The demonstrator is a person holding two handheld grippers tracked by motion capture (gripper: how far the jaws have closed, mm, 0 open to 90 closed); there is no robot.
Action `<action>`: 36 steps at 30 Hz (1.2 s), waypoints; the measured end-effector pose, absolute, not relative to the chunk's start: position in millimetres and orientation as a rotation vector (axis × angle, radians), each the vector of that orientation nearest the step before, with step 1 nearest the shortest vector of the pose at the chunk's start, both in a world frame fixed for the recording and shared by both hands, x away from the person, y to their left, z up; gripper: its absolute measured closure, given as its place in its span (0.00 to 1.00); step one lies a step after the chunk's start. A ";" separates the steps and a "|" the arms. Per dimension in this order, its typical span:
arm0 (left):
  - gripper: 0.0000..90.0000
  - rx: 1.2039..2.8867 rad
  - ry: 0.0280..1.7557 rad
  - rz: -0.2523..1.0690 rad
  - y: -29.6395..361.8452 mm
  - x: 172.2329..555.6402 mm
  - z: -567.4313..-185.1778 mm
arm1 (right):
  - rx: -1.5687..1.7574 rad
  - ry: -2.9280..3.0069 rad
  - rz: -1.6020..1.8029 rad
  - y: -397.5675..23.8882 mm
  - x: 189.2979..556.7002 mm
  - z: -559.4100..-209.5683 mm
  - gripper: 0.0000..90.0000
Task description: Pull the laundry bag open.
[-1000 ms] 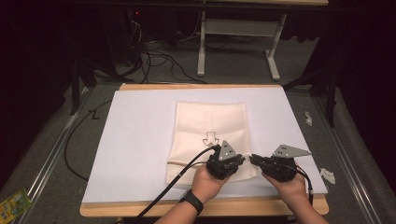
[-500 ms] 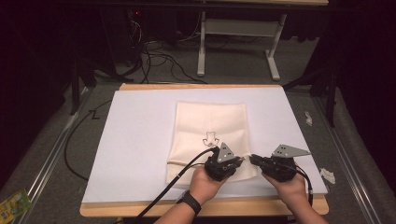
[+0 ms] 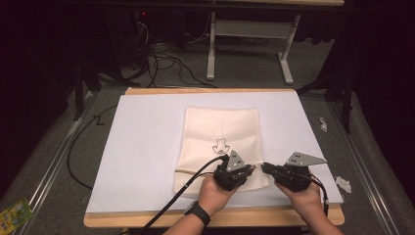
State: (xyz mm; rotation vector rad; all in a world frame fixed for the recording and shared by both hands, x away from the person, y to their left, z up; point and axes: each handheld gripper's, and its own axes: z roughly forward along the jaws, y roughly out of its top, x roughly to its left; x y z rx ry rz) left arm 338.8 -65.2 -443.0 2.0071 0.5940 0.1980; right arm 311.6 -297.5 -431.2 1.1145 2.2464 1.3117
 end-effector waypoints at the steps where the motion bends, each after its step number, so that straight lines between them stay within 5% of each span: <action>1: 0.91 2.005 0.598 0.197 -64.9 338.6 -443.4 | 1.113 2.246 1.313 -297.1 311.7 -431.4 0.96; 36: 0.91 2.059 0.740 0.231 2.1 347.9 -459.1 | 1.181 2.171 1.333 -313.2 313.1 -430.0 0.96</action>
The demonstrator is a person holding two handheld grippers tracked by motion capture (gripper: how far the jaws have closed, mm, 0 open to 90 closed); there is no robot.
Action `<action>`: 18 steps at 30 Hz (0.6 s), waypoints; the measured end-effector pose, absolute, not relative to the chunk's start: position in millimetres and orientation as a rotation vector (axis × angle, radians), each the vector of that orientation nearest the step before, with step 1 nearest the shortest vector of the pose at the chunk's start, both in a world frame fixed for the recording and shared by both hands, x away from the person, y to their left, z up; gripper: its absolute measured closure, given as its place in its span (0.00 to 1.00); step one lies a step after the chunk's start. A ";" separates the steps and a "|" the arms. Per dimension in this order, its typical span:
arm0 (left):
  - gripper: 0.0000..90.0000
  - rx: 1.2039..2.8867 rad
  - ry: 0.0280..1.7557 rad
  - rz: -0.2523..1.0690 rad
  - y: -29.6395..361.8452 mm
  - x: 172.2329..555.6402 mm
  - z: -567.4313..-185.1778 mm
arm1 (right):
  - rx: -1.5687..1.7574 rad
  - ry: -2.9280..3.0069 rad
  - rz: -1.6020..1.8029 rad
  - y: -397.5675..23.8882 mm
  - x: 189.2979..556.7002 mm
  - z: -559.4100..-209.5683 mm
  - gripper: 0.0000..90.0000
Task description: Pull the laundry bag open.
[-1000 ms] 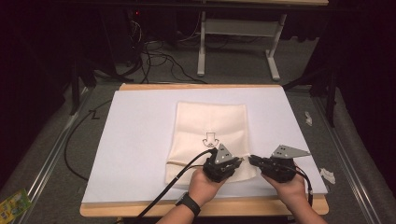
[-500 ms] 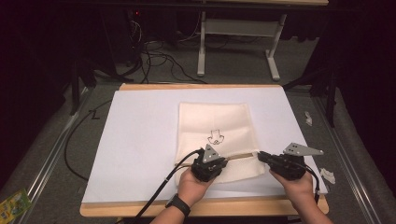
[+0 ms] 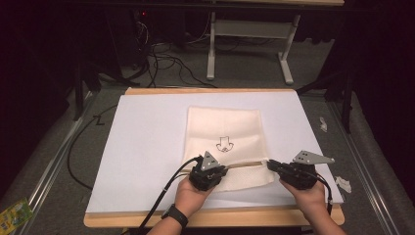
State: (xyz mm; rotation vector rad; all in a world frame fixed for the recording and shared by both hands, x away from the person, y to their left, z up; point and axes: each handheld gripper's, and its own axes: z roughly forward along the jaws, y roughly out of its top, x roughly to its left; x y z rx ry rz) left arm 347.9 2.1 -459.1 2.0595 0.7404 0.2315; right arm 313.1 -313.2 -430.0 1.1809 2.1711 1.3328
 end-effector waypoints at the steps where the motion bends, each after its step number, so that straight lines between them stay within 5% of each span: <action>1: 0.91 2.062 0.744 0.235 4.5 348.1 -458.9 | 1.183 2.168 1.334 -313.6 313.1 -429.9 0.96; 18: 0.91 2.065 0.816 0.258 53.1 350.0 -465.5 | 1.188 2.161 1.331 -316.6 313.4 -429.7 0.95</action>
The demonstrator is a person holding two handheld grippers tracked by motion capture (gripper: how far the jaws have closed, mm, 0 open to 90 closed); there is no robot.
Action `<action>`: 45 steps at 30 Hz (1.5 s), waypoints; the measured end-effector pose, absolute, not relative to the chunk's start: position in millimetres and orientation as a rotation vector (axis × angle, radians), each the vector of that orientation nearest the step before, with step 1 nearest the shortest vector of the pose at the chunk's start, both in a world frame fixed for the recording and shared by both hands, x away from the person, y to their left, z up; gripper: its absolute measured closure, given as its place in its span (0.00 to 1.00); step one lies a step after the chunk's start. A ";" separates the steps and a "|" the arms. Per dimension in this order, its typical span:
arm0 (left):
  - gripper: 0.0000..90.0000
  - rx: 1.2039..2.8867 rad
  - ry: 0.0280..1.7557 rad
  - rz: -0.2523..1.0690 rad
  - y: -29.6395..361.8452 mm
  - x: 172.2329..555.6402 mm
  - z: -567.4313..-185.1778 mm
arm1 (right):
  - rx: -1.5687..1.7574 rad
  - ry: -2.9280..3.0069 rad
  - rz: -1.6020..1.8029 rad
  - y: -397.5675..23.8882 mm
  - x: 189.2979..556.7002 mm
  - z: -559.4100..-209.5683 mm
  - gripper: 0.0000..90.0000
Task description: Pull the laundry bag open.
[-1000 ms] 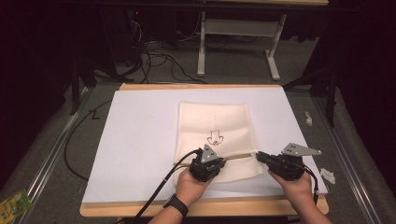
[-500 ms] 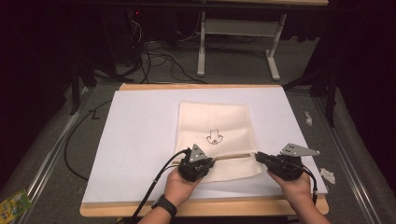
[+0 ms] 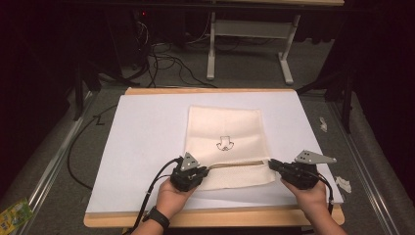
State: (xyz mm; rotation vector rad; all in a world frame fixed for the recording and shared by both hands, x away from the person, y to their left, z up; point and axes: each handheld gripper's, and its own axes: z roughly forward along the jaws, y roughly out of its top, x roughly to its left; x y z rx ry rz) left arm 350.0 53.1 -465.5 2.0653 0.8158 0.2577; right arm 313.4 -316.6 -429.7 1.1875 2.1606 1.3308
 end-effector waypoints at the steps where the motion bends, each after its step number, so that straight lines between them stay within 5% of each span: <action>1: 0.91 2.054 0.821 0.255 54.2 350.9 -465.0 | 1.192 2.159 1.327 -316.6 313.1 -429.6 0.95; 45: 0.91 2.061 1.018 0.229 117.4 367.4 -468.9 | 1.255 2.082 1.335 -339.3 318.4 -426.0 0.95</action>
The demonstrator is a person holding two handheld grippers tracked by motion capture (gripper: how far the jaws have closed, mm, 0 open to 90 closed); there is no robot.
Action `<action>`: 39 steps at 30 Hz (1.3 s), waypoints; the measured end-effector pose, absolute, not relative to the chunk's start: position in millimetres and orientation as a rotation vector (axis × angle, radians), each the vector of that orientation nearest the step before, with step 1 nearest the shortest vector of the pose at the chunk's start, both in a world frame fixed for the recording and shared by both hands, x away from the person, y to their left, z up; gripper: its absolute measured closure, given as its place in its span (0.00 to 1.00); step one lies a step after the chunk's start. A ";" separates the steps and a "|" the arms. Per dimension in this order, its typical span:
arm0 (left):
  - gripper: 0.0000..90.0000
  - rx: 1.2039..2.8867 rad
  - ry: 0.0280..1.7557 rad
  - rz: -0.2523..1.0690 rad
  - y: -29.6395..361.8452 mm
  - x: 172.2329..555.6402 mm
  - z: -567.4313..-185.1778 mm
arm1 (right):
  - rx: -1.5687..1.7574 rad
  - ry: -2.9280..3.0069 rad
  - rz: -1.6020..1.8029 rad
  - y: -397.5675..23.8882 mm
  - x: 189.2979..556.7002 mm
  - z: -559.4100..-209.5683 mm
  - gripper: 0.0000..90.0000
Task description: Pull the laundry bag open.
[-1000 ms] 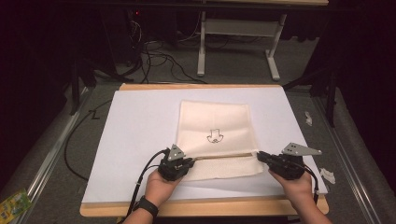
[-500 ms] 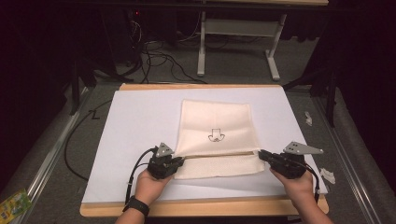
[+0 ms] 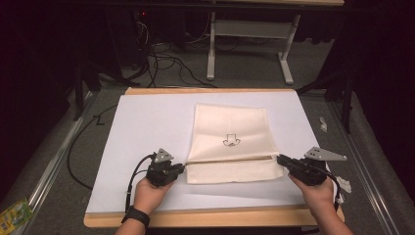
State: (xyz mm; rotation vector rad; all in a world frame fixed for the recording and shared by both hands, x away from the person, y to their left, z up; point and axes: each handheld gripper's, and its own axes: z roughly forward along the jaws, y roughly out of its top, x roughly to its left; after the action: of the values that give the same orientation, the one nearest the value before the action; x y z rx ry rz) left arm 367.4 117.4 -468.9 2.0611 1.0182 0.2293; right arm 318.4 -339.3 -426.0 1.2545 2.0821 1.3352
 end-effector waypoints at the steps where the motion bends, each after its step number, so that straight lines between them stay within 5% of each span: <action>1: 0.91 2.061 1.018 0.224 117.6 367.7 -469.3 | 1.249 2.082 1.337 -339.4 318.8 -425.7 0.95; 26: 0.89 2.028 1.014 0.159 121.3 368.8 -473.6 | 1.285 2.077 1.313 -346.5 318.6 -433.0 0.79; 39: 0.54 1.886 1.019 0.298 138.0 370.2 -461.6 | 1.353 2.010 1.284 -357.3 320.7 -436.2 0.52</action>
State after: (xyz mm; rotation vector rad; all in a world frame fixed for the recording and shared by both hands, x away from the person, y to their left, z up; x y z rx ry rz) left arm 370.2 138.0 -461.6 1.8856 1.0188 0.2982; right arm 320.7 -357.3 -436.2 1.3531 2.0102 1.2843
